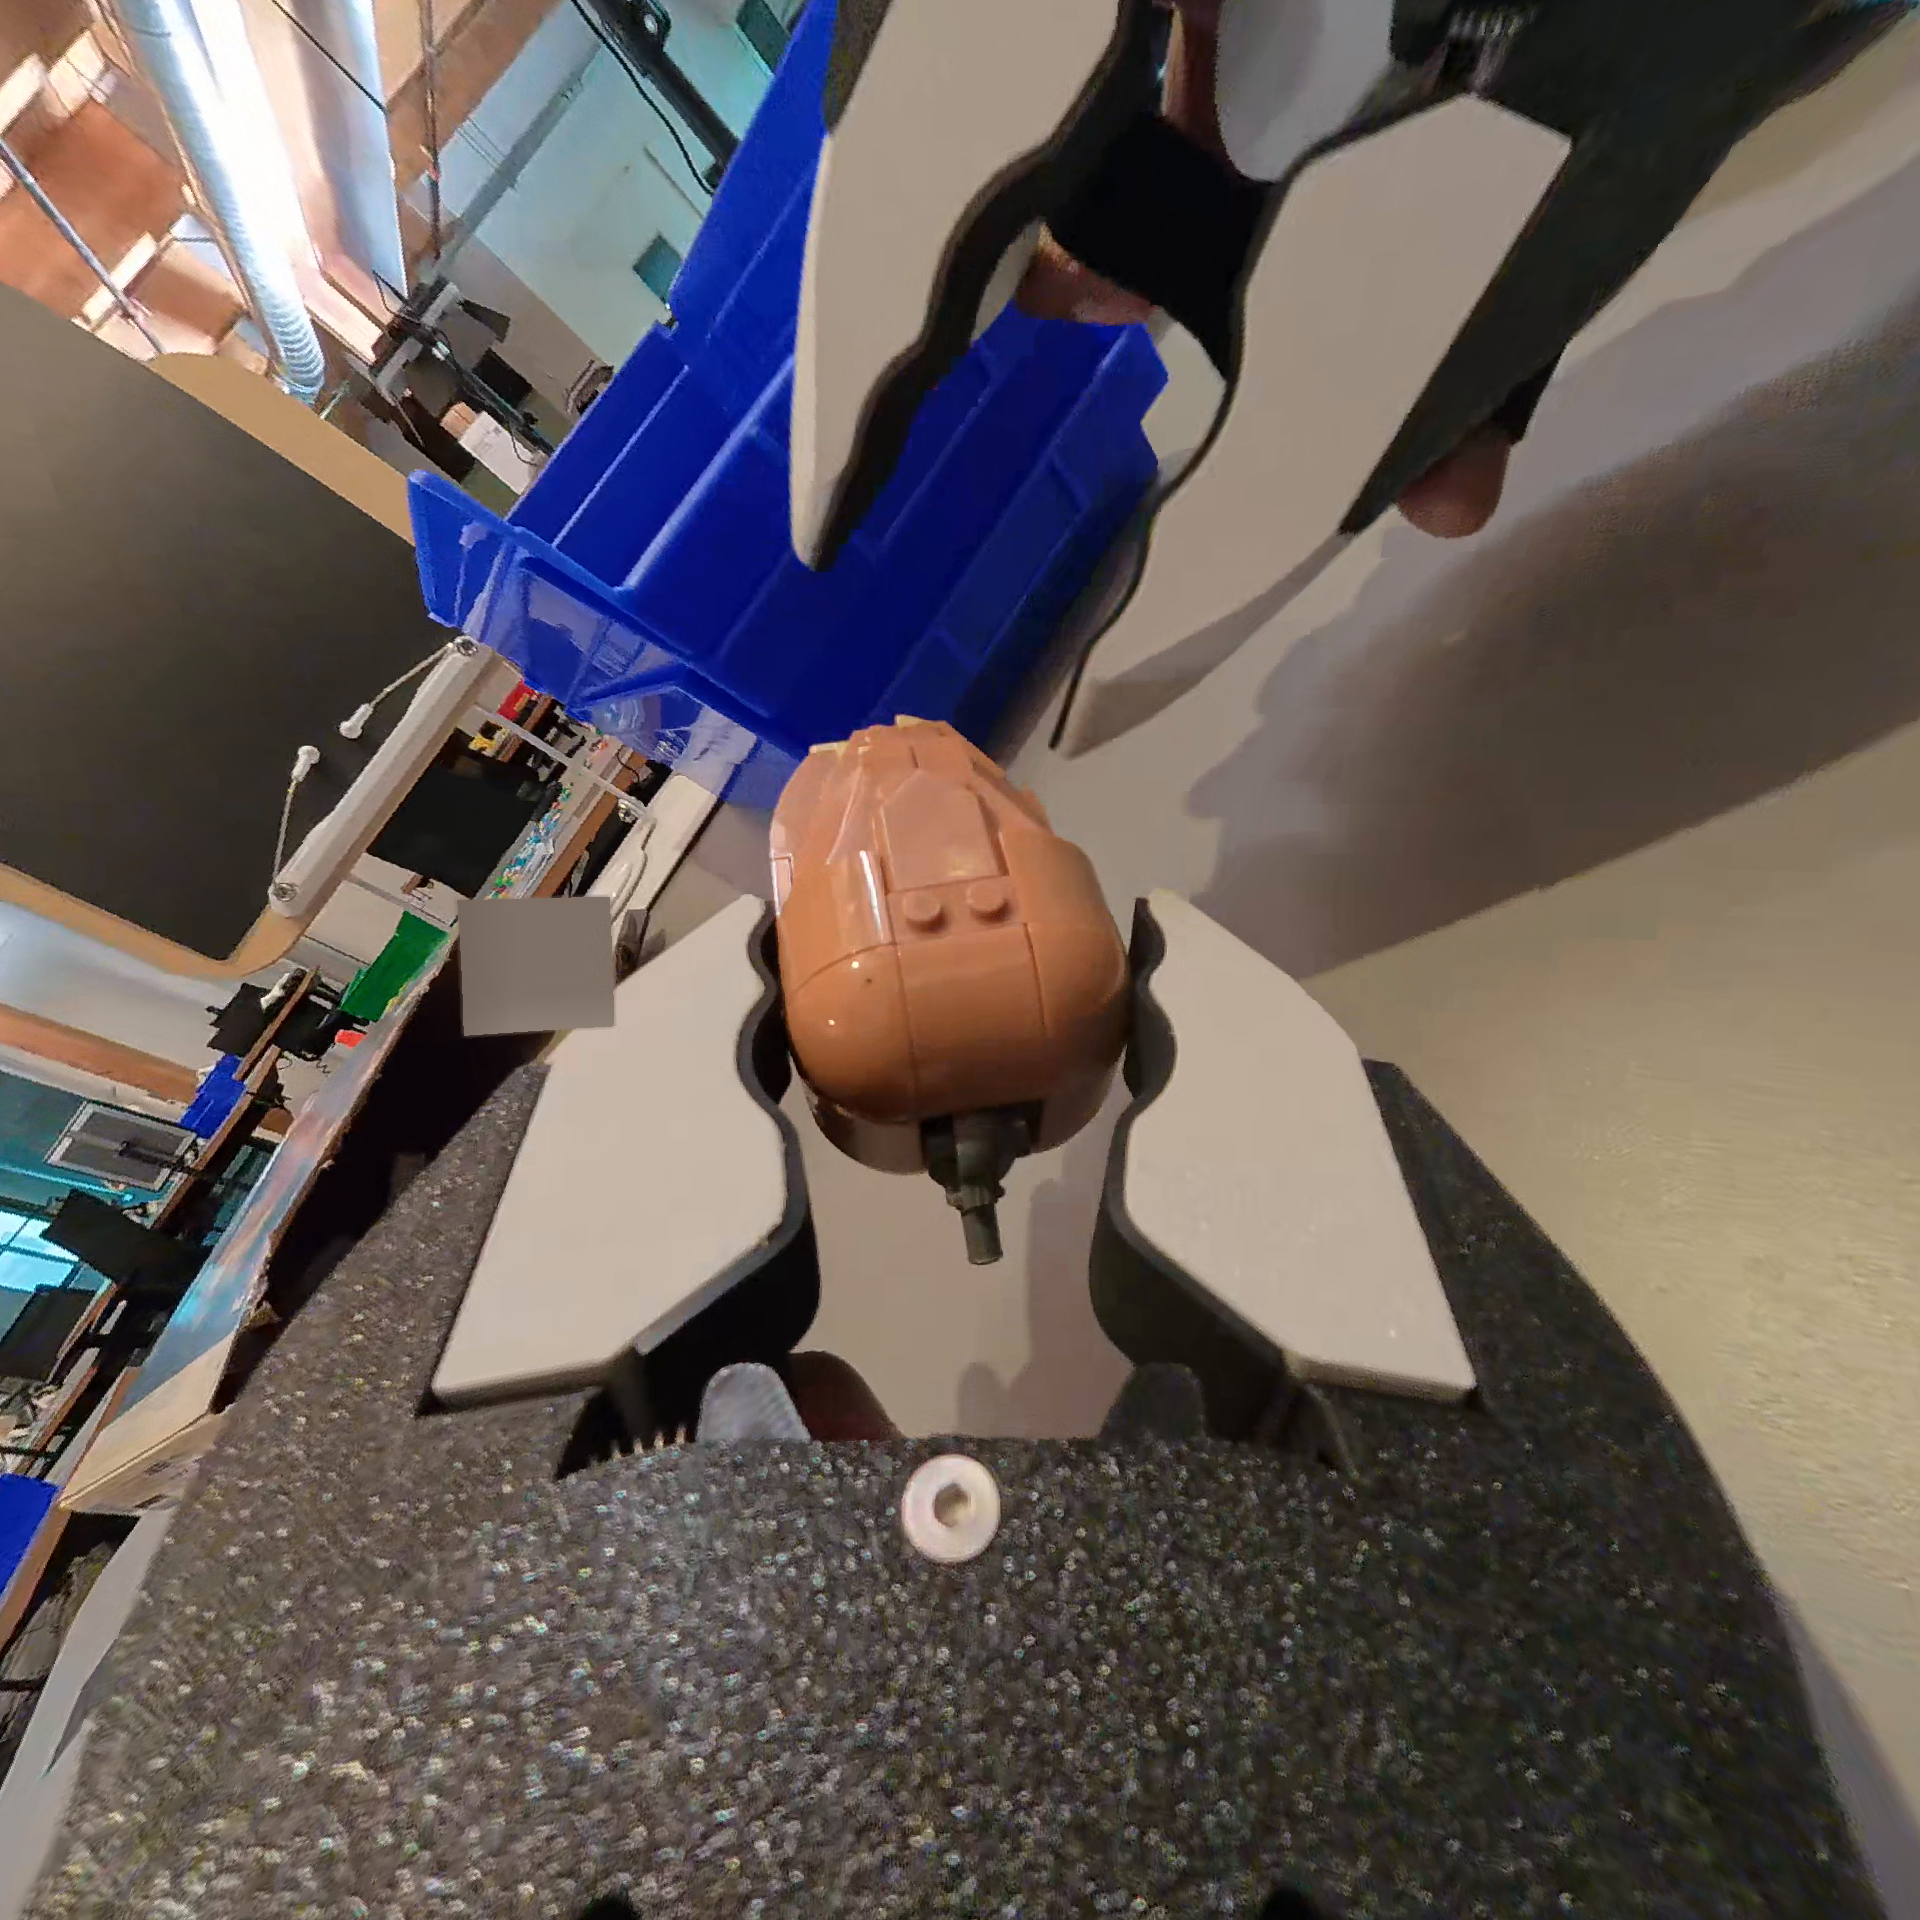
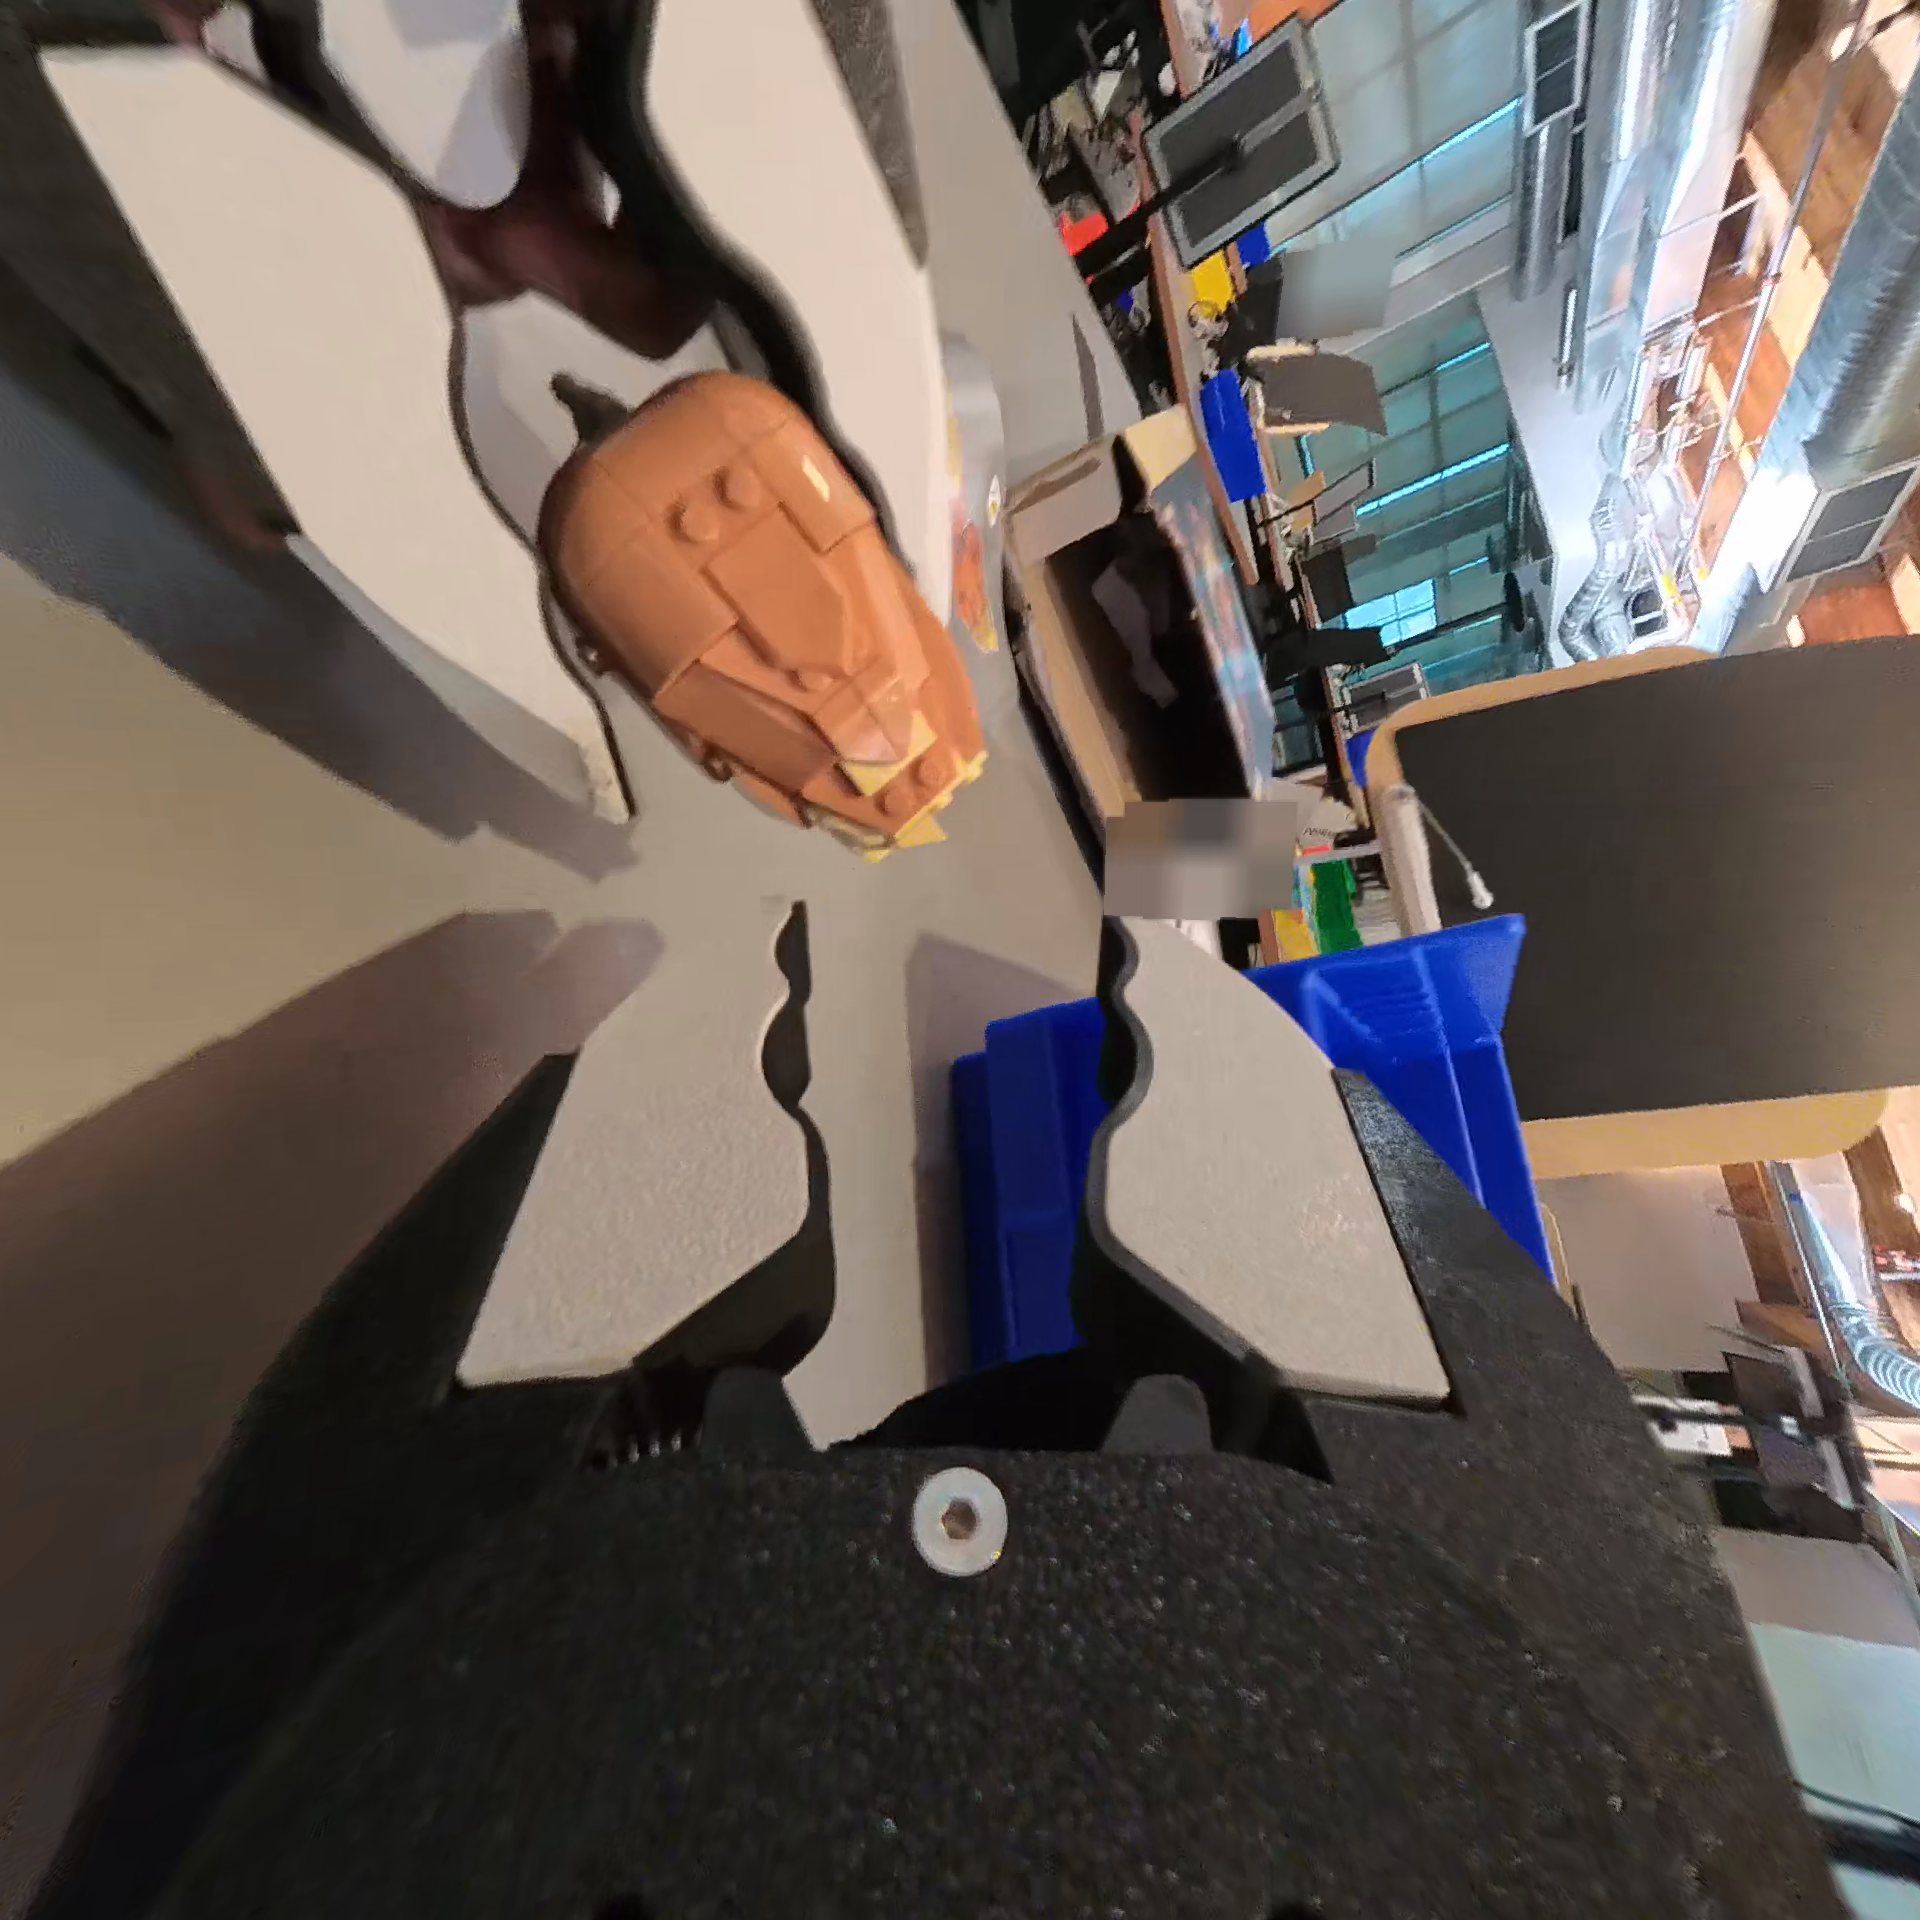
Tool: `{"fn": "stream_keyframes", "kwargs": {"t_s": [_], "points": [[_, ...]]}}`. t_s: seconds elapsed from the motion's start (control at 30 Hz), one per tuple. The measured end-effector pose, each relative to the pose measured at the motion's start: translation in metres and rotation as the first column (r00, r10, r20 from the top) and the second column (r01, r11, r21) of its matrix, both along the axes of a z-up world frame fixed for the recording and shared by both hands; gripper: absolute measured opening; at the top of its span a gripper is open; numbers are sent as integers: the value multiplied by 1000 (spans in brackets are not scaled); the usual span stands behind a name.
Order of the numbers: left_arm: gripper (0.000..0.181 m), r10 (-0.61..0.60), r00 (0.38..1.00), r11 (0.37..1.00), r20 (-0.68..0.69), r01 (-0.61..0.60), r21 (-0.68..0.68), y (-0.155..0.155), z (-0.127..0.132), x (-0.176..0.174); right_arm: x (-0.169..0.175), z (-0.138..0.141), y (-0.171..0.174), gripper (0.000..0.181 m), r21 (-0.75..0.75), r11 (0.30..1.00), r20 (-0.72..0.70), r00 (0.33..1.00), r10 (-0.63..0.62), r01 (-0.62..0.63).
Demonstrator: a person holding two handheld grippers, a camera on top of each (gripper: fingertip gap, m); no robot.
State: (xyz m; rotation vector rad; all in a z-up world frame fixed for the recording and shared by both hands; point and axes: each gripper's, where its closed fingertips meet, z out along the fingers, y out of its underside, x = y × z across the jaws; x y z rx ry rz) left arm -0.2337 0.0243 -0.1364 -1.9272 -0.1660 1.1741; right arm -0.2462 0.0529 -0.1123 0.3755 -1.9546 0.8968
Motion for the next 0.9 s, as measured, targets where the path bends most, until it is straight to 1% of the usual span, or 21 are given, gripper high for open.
{"fn": "stream_keyframes", "kwargs": {"t_s": [0.1,0.2,0.37,0.5,0.67,0.9], "points": [[63,6,1000,999,-19,-7,-37,-1,-2,-2,-3,-15,1,55,55,998,5,1000,-21,20],[63,13,999,997,-48,-17,-81,-1,-4,-2,-3,-24,-1,55,84,996,-7,1000,-23,23],[63,5,997,990,-83,-17,-143,2,-8,-1,-2,-25,-4,49,111,993,-89,996,-32,42],[63,-17,993,981,-115,-5,-195,6,-11,2,-6,-30,-2,47,144,987,-113,992,-54,70],[63,-72,990,979,-120,48,-196,13,-11,10,-4,-36,-4,43,167,984,-116,992,-46,66],[63,-78,993,986,-92,63,-156,14,-9,11,-5,-41,-6,30,181,980,-117,991,-66,87]]}}
